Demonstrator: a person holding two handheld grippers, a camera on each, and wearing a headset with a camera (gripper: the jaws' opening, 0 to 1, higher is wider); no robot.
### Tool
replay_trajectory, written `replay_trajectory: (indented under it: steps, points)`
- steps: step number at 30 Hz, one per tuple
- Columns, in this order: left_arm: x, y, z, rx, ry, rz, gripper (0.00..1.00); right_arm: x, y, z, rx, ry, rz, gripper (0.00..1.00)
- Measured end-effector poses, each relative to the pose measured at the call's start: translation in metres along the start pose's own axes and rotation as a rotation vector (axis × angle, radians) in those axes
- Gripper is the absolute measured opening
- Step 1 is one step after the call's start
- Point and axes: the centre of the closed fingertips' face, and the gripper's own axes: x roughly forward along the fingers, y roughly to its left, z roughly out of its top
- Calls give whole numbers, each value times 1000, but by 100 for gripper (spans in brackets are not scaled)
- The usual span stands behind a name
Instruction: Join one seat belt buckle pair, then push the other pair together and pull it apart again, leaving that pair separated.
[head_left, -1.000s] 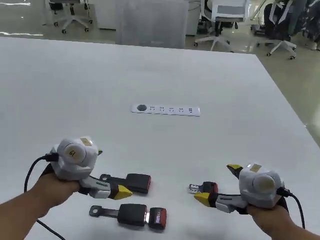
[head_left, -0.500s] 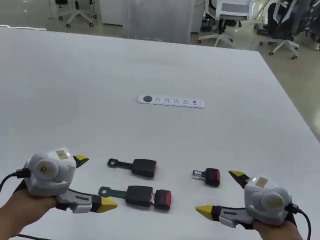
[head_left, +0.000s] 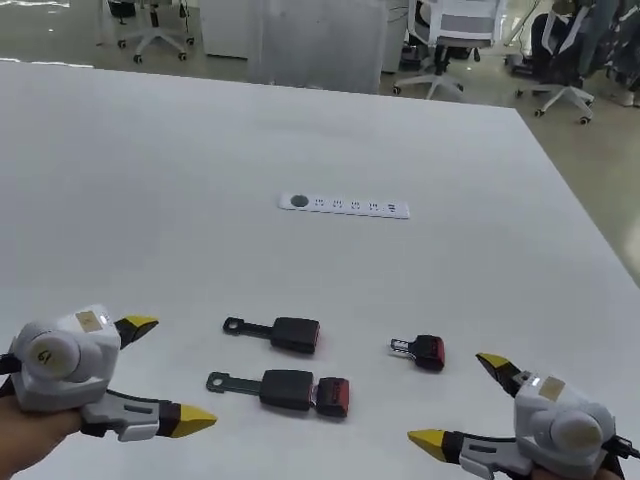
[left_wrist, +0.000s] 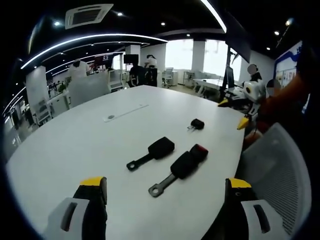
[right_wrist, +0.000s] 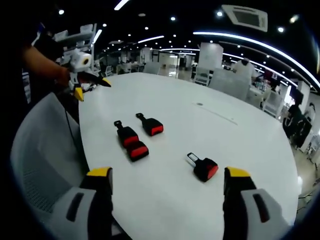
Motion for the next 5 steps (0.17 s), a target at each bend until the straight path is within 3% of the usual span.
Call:
replay_trajectory:
  steps: [5]
  points:
    - [0, 1, 0, -15, -7, 6, 100, -1, 0, 0, 22, -8, -12, 94]
